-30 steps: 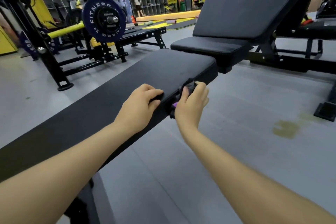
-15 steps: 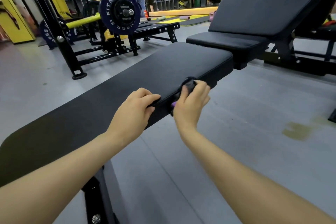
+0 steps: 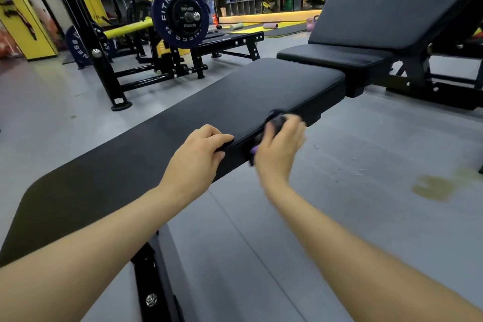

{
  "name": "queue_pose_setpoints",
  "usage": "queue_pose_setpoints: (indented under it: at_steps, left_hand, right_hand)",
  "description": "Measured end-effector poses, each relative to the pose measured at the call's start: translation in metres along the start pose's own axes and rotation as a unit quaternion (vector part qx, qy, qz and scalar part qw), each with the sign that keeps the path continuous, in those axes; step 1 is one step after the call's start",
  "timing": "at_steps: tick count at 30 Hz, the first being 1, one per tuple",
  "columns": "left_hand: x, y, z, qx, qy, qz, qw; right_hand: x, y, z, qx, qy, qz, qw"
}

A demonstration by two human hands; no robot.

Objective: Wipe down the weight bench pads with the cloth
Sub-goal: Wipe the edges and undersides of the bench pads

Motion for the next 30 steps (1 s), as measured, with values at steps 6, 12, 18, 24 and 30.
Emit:
queue_pose_setpoints:
  at_steps: [6, 12, 18, 24, 30]
  left_hand:
    - [-0.004, -0.004, -0.009, 0.001, -0.011, -0.004, 1.000]
    - [-0.021, -0.011, -0.021, 0.004, -0.018, 0.004, 1.000]
    - [-0.018, -0.010, -0.021, 0.021, -0.020, -0.006, 1.000]
    - [-0.019, -0.009, -0.022, 0.017, -0.024, -0.008, 1.000]
    - [-0.020, -0.009, -0.021, 0.025, -0.048, -0.023, 0.998]
  right_hand:
    - [-0.014, 0.006, -0.035, -0.086, -0.077, 0.010, 0.993]
    - [0.018, -0.010, 0.022, -0.010, 0.078, -0.031, 0.996]
    - [-0.022, 0.015, -0.063, -0.164, -0.137, -0.021, 0.977]
    - [0.008, -0.006, -0.007, -0.059, -0.052, -0.016, 0.997]
    - [-0.010, 0.014, -0.063, -0.107, -0.094, -0.046, 0.989]
Point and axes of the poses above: each hand's wrist, its own z-axis towards the middle knuckle, its own y-axis out of the palm, x = y × z, the point moved 7 cm from there along z, towards the middle knuckle, and after that the axes turned 2 degrees about x, right-handed, at the moved point
